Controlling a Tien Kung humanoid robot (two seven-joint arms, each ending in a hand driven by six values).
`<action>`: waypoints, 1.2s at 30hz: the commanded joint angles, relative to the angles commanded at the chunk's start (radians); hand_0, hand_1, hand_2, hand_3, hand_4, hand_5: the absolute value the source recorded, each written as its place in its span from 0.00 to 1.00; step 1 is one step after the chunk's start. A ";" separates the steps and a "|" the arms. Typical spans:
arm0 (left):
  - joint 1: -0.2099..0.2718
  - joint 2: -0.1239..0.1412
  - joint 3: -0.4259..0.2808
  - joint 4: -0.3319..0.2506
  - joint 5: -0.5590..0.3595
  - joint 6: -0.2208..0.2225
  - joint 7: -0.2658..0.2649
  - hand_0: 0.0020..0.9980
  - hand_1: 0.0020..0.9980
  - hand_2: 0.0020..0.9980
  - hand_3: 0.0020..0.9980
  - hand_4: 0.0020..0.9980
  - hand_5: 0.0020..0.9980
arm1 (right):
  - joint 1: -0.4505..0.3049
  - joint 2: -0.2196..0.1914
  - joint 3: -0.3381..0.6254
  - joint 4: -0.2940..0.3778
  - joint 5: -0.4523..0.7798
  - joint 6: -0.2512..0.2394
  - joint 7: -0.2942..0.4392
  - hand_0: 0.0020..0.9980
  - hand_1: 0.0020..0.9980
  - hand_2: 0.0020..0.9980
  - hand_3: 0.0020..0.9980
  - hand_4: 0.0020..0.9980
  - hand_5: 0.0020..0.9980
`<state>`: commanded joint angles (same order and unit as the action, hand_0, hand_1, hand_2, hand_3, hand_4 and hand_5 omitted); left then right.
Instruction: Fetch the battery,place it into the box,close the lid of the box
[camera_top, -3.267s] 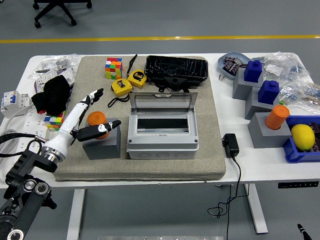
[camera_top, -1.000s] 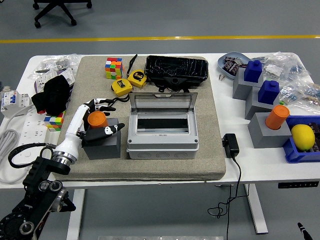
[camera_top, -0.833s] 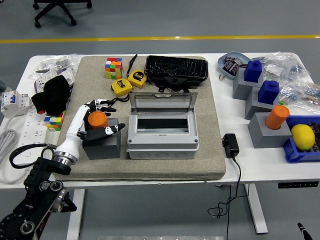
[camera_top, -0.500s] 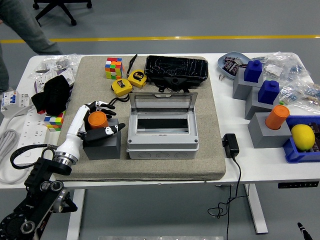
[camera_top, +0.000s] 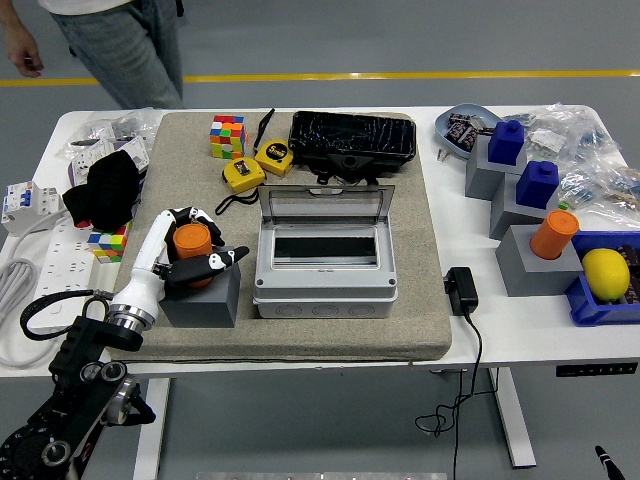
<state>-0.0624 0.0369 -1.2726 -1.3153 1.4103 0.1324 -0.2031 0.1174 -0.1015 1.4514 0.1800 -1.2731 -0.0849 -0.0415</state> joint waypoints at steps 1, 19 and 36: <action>0.000 0.000 0.000 0.000 0.000 0.000 0.000 0.20 0.35 0.27 0.28 1.00 0.00 | 0.000 0.000 -0.001 0.000 0.000 0.000 0.000 0.88 0.80 0.74 0.78 1.00 1.00; 0.002 0.001 0.004 -0.005 -0.002 0.028 -0.005 0.16 0.29 0.24 0.23 1.00 0.00 | 0.000 0.000 -0.006 0.000 0.007 0.000 0.000 0.88 0.80 0.74 0.78 1.00 1.00; -0.006 -0.001 0.003 -0.010 -0.054 0.091 -0.034 0.09 0.15 0.14 0.13 1.00 0.00 | 0.001 0.000 -0.007 0.000 0.010 -0.001 0.001 0.87 0.80 0.74 0.78 1.00 1.00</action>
<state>-0.0682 0.0356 -1.2697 -1.3255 1.3566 0.2233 -0.2373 0.1180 -0.1017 1.4442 0.1800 -1.2635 -0.0858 -0.0407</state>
